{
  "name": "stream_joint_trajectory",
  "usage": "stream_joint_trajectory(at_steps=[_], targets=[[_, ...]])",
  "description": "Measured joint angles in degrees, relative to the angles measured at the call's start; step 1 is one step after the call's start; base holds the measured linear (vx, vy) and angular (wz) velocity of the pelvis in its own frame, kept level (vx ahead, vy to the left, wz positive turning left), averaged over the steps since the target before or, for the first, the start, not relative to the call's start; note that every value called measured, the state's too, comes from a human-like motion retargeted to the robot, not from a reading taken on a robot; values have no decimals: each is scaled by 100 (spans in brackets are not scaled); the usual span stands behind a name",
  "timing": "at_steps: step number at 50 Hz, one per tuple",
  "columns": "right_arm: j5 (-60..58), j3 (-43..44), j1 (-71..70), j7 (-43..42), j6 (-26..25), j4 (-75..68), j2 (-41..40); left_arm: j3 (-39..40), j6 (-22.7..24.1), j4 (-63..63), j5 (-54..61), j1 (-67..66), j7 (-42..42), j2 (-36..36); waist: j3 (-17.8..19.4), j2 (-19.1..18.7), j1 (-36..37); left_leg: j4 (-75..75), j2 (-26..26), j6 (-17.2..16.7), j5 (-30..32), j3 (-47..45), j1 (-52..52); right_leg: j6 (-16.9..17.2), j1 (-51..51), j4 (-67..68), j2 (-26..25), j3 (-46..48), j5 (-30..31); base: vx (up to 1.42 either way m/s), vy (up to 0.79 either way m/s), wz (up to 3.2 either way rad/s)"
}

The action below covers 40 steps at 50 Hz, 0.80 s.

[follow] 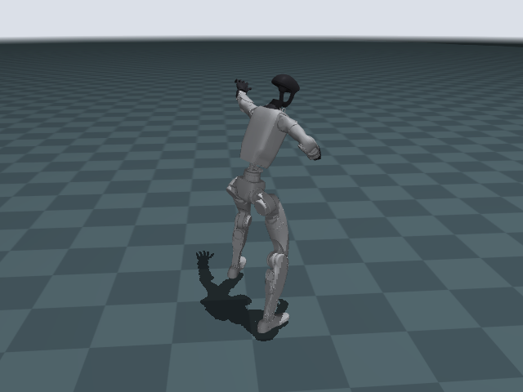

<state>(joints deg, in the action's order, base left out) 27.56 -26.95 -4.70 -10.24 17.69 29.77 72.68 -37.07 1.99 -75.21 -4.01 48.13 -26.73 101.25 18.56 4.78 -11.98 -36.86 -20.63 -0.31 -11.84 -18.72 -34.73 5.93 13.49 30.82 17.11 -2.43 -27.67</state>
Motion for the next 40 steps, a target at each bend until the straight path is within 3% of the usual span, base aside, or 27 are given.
stream_joint_trajectory(at_steps=[2, 3, 5, 8, 10, 14, 16, 20, 22, 24, 28, 31, 36, 40], targets=[[216, 280, 369, -258, -63, -361, -114, 566, 215, -151, 1755, 2042, -887, -616, 101, -270, 202, 1818, -222, -135, -204, 354, 312, 135, -251, 368, 214, 9, -404, 76, 106, -20], [284, 752, 854, -319, -125, -517, -337, -170, 300, -181, 2545, 3407, -1096, -1154, 175, -380, 520, 2482, -364, -186, -153, 382, 545, 264, -420, 489, 331, 6, -500, 85, 110, -45], [395, 1632, 1766, -362, -449, -510, -1214, -2538, 307, -597, 4184, 5851, -838, -2441, 128, -294, 1260, 2840, -586, -251, 375, 358, 664, 389, -523, 783, 585, -121, -476, 87, 107, -47], [1021, 1503, 1790, -388, -853, -393, -2107, -3368, 270, -629, 5563, 6363, -344, -3162, -31, 131, 1495, 1167, -368, -451, 1108, 548, 59, 102, -569, 1291, 1120, -597, -96, 79, 98, 15], [1203, 1229, 1576, -330, -1120, -317, -2467, -3273, 232, -516, 5780, 6407, -338, -3384, 28, 403, 1475, -141, -101, -642, 791, 649, -340, -65, -667, 1675, 1241, -1066, 78, 64, 88, 58], [842, 442, 844, -434, -1193, -240, -2885, -3047, 178, -440, 6045, 5981, -279, -3688, 243, 663, 1513, -783, 234, -326, 293, 545, -414, -153, -330, 2427, 666, -1495, 491, 39, 61, 30], [694, 187, 581, -485, -1121, -188, -2961, -2904, 166, -467, 6138, 5764, -137, -3774, 204, 659, 1529, -446, 301, -158, 298, 478, -344, -243, 38, 2600, 515, -1034, 805, 21, 43, 2], [957, 126, 559, -311, -1078, -185, -3067, -2315, 248, -502, 6159, 5424, 19, -3936, -73, 578, 1334, 639, 524, -123, 469, 429, -109, -24, 172, 2138, 87, 189, 1293, 19, 36, 21], [1056, 231, 633, -278, -1122, -252, -3070, -2115, 214, -506, 6202, 5312, 18, -3989, -201, 557, 1387, 1129, 507, -231, 485, 287, 108, -297, 144, 1956, 291, 1284, 1459, 19, 32, -41], [1107, 359, 736, -199, -1132, -353, -3047, -1953, 184, -494, 6173, 5222, 91, -4030, -326, 519, 1427, 1648, 503, -432, 489, 183, 374, -314, -3, 1661, 218, 2008, 1358, 18, 26, -39], [1061, 475, 950, 107, -1044, -557, -2932, -1771, 201, -493, 5984, 5165, 458, -4004, -466, 556, 1406, 2361, 606, -891, 315, -6, 940, 424, -379, 392, -710, 1943, 1172, 14, 18, -18], [931, 461, 925, 234, -1000, -699, -2823, -1761, 205, -498, 5855, 5246, 594, -3901, -475, 737, 1373, 2540, 809, -969, 168, -239, 1173, 668, -640, -705, -975, 2154, 790, 5, 12, -21], [957, 386, 841, 256, -915, -833, -2856, -1516, 388, -270, 5812, 5224, 531, -3786, -391, 973, 1298, 2625, 1108, -1062, 72, -419, 1378, 491, -930, -1832, -1208, 2101, 282, -4, 7, -8], [850, 461, 797, -1, -732, -932, -3121, -417, 859, 235, 5892, 4849, -65, -4214, -286, 903, 1461, 2577, 1106, -1187, 19, -434, 1435, 291, -988, -1890, -1225, 1829, 105, -9, 4, -13]])
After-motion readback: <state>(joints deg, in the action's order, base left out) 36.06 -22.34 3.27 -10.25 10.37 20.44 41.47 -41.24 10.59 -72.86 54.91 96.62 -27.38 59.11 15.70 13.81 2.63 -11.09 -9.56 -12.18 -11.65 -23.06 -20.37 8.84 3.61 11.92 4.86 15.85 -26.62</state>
